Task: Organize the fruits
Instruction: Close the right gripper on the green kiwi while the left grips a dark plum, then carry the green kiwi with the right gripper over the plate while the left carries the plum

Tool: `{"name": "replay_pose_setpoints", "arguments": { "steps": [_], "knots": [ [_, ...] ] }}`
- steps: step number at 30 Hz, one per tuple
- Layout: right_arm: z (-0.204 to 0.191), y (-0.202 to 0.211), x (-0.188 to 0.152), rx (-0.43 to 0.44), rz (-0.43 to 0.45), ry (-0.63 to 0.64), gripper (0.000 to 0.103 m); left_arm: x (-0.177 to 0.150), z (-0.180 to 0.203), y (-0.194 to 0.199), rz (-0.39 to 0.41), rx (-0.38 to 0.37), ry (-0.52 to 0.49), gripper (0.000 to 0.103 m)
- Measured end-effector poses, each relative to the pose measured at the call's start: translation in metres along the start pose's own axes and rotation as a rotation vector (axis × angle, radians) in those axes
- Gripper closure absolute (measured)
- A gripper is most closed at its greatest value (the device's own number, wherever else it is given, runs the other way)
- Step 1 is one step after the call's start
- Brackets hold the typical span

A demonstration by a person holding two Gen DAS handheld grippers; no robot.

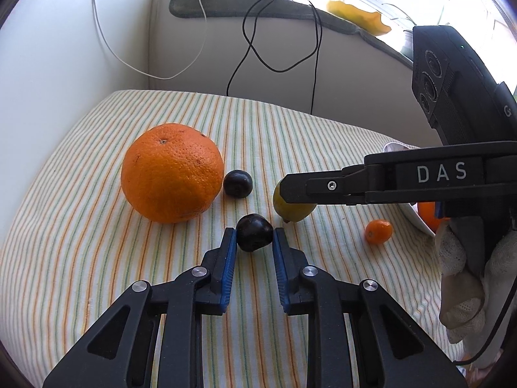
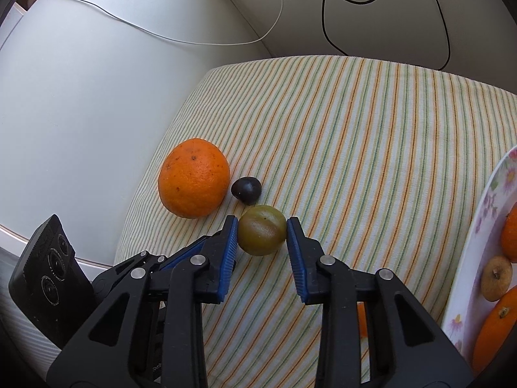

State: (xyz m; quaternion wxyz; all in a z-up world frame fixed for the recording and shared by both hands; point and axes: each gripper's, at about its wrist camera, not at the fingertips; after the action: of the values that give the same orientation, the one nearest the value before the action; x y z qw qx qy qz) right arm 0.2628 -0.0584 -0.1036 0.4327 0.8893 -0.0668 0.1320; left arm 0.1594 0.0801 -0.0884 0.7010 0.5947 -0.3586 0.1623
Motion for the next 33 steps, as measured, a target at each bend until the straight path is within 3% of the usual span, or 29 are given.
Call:
{"name": "replay_pose_setpoints", "arguments": {
  "steps": [18, 33],
  "knots": [
    [0.032, 0.077, -0.008, 0.045, 0.093, -0.036, 0.071, 0.01, 0.048, 0.027, 0.057, -0.047, -0.049, 0.082],
    [0.085, 0.138, -0.002, 0.017, 0.209, -0.101, 0.071, 0.044, 0.1, 0.007, 0.067, -0.115, -0.12, 0.082]
  ]
}}
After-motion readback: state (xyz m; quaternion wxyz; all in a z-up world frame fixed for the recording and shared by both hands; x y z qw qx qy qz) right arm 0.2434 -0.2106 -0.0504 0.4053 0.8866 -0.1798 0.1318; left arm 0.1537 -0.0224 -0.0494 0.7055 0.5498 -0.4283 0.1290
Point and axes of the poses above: each gripper's, at about its wrist camera, not at the fingertips, and y roughly against the way its jaws point, z to its right, x to its top, and after that the axes turned 15 degrees about -y, right-handed
